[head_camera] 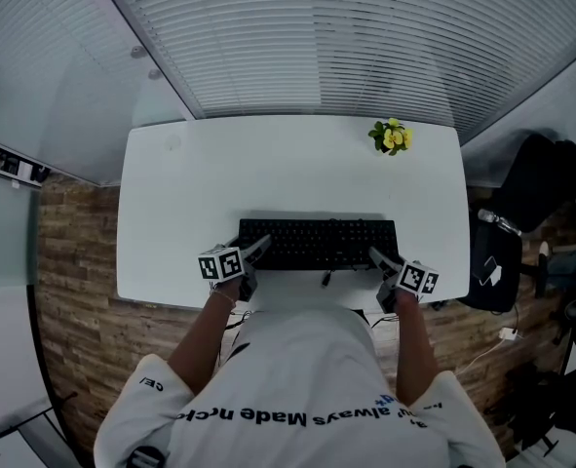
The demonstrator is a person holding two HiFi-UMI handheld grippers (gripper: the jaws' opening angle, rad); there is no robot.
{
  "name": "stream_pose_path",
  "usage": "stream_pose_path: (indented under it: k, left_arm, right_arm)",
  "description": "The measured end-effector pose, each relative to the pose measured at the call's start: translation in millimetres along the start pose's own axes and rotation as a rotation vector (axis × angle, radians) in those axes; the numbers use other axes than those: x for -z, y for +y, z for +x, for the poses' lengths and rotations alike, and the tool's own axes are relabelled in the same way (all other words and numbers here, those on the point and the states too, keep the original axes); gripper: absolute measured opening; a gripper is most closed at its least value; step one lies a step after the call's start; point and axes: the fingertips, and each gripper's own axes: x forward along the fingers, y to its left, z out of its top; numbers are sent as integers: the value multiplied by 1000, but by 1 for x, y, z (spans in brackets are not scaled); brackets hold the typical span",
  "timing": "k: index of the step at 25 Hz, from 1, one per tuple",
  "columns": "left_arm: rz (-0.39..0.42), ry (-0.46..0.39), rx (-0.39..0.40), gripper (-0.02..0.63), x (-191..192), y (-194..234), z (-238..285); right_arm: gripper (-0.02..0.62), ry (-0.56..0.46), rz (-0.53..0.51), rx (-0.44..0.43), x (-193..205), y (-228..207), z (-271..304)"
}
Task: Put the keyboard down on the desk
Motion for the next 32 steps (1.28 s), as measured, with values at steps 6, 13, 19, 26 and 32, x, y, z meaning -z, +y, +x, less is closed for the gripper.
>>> stream_pose_path:
  k: [6,13,19,26,32]
  left_arm:
    - [-7,33,-29,351,10,11,3]
    - [-16,54,-27,353,8,4,3]
    - [11,52,-46,362,4,4,2]
    - [24,52,-62,371,4,8,1]
    - [33,44,-63,373,5,9,1]
  right_arm:
    - [351,18,3,52,8,-10,4]
    - [356,20,3,66,8,-10,5]
    - [366,27,-6,79,8,-10,6]
    - [376,39,-29,105,9,-10,6]
    - [380,41,-41,121,10,-12,6]
